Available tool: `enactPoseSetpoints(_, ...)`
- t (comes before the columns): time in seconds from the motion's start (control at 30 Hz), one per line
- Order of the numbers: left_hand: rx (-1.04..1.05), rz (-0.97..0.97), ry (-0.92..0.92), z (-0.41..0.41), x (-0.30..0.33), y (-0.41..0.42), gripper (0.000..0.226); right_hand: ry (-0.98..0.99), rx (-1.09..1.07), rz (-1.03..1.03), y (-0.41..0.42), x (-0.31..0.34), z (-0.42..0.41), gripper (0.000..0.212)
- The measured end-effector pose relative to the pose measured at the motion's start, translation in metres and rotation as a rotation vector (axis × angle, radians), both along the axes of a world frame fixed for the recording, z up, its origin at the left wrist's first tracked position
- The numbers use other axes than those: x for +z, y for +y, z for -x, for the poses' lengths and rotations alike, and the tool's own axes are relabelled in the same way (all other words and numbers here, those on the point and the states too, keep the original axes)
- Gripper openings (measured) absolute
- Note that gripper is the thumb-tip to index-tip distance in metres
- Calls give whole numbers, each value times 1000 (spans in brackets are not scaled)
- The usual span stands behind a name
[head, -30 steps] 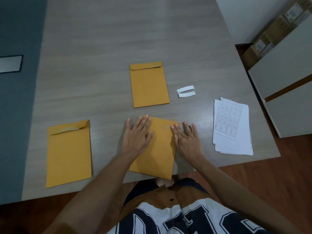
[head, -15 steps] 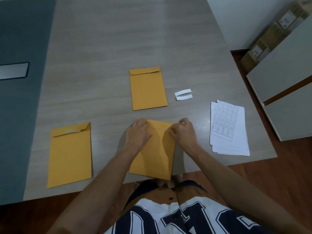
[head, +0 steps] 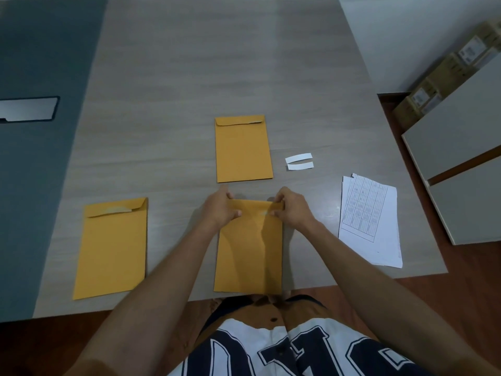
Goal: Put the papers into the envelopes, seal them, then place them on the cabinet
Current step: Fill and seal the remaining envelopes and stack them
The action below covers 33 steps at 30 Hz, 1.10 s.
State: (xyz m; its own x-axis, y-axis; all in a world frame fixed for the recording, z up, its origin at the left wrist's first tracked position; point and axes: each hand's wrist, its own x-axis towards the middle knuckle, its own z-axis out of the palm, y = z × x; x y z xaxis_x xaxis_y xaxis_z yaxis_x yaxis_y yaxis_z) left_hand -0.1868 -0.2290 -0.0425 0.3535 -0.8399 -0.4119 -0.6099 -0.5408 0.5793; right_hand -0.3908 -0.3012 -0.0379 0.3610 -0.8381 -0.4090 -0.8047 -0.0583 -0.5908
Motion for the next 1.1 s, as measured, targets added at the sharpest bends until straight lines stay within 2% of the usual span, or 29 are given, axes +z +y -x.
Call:
enactPoseSetpoints(0.17, 262, 76, 367, -26, 8, -17, 28, -137, -174, -59, -26, 18, -12, 30)
enactPoseSetpoints(0.27, 391, 140, 442, -40, 13, -37, 29, -193, -209, -34, -50, 27, -26, 30)
enactPoseSetpoints(0.53, 503, 255, 368, -73, 25, -116, 25, -236, -275, 12, -133, 40, -75, 32)
enactPoseSetpoints(0.8, 453, 280, 182, -104, 17, -197, 31, -137, -228, 170, -214, 17, -123, 33)
enactPoseSetpoints(1.1, 374, 241, 51, -121, -19, -238, 28, -64, -188, 197, -250, -25, -141, 32)
